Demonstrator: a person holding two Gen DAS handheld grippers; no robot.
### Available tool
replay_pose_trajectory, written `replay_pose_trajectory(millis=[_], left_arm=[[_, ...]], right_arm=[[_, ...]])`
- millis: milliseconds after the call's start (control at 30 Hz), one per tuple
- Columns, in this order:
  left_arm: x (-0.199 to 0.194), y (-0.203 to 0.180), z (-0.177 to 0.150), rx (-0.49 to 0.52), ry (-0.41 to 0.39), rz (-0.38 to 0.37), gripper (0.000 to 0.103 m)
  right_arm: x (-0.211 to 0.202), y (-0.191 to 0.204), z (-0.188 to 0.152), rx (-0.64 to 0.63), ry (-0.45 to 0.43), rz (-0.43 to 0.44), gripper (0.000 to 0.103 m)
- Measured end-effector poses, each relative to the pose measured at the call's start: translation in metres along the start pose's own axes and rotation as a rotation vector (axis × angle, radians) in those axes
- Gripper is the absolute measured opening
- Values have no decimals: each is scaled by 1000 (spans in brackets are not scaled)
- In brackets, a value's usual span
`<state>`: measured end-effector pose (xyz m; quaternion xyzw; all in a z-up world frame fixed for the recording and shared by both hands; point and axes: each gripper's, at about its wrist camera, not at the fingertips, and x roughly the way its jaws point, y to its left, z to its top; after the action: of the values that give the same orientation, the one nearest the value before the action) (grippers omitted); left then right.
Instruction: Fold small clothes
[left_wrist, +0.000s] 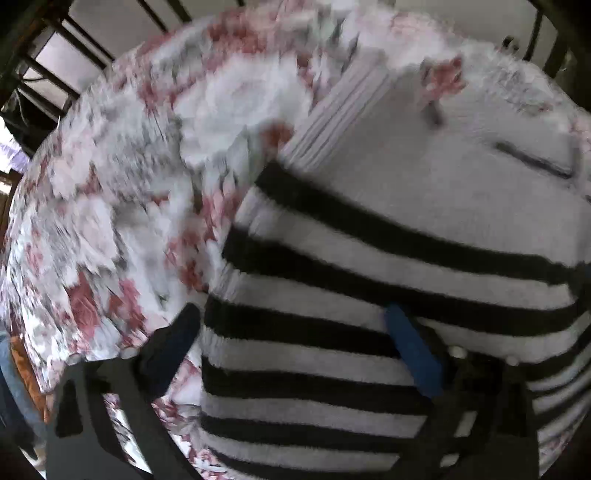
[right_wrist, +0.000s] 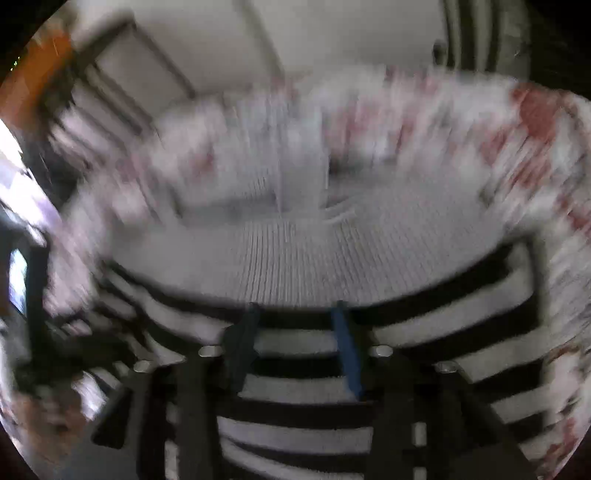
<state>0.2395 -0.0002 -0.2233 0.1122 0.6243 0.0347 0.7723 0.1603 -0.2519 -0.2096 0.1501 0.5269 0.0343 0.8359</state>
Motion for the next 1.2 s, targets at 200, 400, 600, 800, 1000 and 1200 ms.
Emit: replay_pose_trajectory(millis=[200, 400, 600, 800, 1000, 1200], left_arm=[[-32, 16, 7, -32, -92, -34, 98], [-61, -4, -25, 82, -131, -34, 98], [-14, -28, -81, 145, -5, 71, 99], [-34, -4, -102, 9, -35, 25, 99], [-75, 28, -124, -63, -102, -26, 99], [-105, 23, -118, -52, -188, -30, 99]], right_arm=[[-35, 20, 5, 5, -93, -44, 43], [-81, 19, -40, 16, -69, -103, 65], [-38, 12, -96, 13, 163, -151, 97], [-43, 14, -102, 21, 133, -184, 97], [-112, -7, -107, 136, -32, -199, 97], [-128, -34, -97, 263, -96, -168, 97]])
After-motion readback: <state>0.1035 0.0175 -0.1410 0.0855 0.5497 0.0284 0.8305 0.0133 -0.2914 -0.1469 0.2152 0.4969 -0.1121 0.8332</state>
